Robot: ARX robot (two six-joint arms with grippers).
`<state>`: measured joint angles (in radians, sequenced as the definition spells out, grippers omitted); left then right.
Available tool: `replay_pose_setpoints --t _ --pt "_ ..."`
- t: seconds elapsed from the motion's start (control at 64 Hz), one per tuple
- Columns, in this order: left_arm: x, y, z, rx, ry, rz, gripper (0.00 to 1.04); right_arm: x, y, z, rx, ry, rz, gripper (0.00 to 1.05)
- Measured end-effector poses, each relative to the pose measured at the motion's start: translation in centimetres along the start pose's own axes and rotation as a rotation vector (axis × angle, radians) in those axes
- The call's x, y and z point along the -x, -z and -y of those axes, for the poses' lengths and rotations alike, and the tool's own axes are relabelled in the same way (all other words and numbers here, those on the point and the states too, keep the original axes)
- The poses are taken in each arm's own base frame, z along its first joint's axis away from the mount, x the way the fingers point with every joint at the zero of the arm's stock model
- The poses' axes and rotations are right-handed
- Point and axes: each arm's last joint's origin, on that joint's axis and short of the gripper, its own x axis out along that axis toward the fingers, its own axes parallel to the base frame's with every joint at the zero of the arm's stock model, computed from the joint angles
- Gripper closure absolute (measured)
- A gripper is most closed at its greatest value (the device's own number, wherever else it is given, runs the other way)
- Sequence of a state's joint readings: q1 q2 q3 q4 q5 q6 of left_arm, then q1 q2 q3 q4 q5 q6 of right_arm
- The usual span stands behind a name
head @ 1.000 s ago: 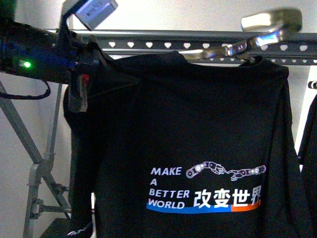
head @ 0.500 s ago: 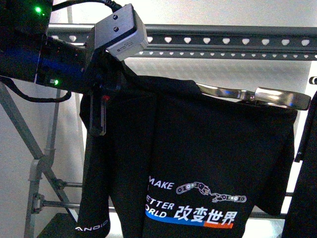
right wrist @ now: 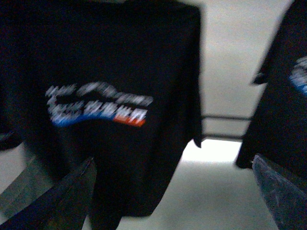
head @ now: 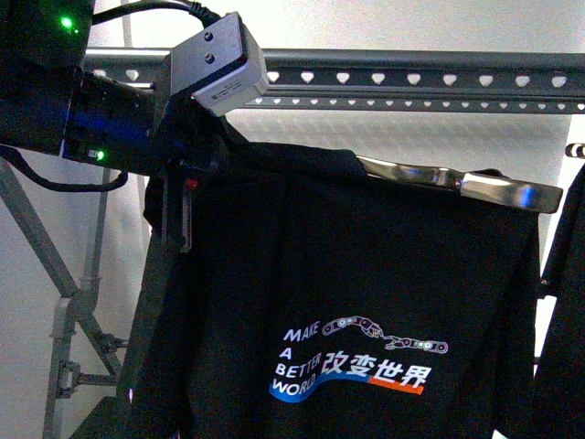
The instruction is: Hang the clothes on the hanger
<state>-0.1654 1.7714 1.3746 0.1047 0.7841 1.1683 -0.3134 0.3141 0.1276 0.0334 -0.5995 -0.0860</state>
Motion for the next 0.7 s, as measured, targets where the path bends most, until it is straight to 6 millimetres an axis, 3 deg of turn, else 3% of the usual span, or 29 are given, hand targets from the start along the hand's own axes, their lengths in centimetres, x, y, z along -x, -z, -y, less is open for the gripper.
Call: replay_pose_setpoints --t 0.141,0.297,0.469,0.703 --pt "-0.1 -0.1 0.1 -0.001 0.004 0.005 1.01 -1.1 -4.7 4.8 0.153 0.0 0.067 0.07" --pt "0.1 0.1 0.0 0.002 0.0 -0.002 1.01 -5.4 -8.7 9.0 0.346 -0.009 0.032 0.07" --pt "-0.2 -0.1 0.2 0.0 0.006 0.006 1.01 -11.1 -12.6 9.9 0.779 -0.16 0.078 0.07" --pt "0.0 0.0 0.1 0.002 0.003 0.001 1.01 -17.0 -12.4 10.0 1.278 -0.349 -0.06 0.07"
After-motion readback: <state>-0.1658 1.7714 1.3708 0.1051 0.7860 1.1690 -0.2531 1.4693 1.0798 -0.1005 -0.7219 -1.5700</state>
